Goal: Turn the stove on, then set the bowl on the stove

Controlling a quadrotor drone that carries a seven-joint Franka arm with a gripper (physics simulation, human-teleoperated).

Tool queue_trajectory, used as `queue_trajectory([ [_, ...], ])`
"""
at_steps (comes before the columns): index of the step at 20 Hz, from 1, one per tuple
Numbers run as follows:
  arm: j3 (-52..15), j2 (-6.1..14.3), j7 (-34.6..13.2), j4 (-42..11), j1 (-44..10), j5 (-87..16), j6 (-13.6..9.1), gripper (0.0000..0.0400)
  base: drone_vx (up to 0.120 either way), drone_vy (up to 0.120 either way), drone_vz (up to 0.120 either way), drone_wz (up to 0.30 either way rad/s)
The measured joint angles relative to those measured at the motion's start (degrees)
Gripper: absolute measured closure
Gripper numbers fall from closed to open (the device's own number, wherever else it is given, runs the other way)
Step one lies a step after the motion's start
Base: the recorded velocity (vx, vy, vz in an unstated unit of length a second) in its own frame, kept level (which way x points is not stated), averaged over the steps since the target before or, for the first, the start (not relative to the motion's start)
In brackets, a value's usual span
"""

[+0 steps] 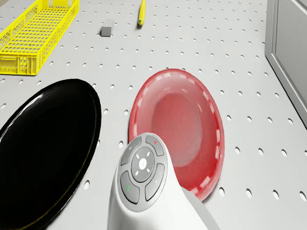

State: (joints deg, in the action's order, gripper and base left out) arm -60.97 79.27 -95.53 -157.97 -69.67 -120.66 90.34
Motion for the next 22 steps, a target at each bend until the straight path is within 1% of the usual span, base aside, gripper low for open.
queue_trajectory([
  [2, 0.0, 0.0, 0.0, 0.0, 0.0, 0.0, 0.0, 0.03, -0.12, 0.0, 0.0, 0.0],
  [5, 0.3, 0.0, 0.0, 0.1, -0.1, -0.3, 0.2, 0.03, 0.0, 0.0, 0.0, 0.0],
  [12, 2.9, -0.1, 0.2, 1.6, -0.6, -2.7, 1.7, 0.03, 0.0, 0.0, 0.0, 0.0],
  [16, 3.7, -0.3, 0.3, 2.1, -0.7, -3.5, 2.1, 0.03, 0.0, 0.0, 0.0, 0.0],
  [17, 3.8, -0.3, 0.3, 2.2, -0.7, -3.6, 2.1, 0.0234, 0.0, 0.0, 0.0, 0.0],
  [18, 3.9, -0.4, 0.4, 2.2, -0.7, -3.7, 2.1, 0.0182, 0.0, 0.0, 0.0, 0.0],
  [19, 3.9, -0.4, 0.4, 2.2, -0.7, -3.7, 2.1, 0.0142, 0.0, 0.0, 0.0, 0.0],
  [20, 3.7, -0.4, 0.4, 2.1, -0.6, -3.5, 1.9, 0.0111, 0.0, 0.0, 0.0, 0.0],
  [22, 3.0, -0.4, 0.4, 1.6, -0.4, -2.9, 1.4, 0.0067, 0.0, 0.0, 0.0, 0.0],
])
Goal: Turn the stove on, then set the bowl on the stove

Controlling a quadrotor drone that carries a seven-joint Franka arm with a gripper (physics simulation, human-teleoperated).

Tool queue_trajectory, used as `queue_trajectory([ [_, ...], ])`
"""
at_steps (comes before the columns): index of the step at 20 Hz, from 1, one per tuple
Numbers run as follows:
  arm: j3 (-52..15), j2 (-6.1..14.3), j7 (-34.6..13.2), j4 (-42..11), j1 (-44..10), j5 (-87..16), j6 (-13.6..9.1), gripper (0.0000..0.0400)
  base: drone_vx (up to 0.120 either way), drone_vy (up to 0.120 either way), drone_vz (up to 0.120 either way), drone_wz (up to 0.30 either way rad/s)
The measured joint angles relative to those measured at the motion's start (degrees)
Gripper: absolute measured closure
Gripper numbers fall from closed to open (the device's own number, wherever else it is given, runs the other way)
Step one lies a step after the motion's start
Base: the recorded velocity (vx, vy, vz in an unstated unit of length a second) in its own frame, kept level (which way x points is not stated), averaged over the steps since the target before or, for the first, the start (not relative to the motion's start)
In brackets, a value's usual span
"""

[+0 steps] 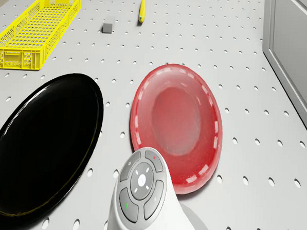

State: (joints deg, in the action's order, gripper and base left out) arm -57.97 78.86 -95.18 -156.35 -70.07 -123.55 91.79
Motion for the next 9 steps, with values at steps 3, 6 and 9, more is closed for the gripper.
queue_trajectory([
  [3, -1.6, 0.0, -0.1, -1.0, 0.4, 1.5, -1.0, 0.0032, 0.0, 0.0, 0.0, 0.0],
  [6, -3.4, 0.1, -0.2, -1.9, 0.7, 3.1, -2.0, 0.0015, 0.0, 0.0, 0.0, 0.0],
  [9, -4.4, 0.1, -0.3, -2.4, 0.8, 4.1, -2.6, 0.0008, 0.0, 0.0, 0.0, 0.0],
])
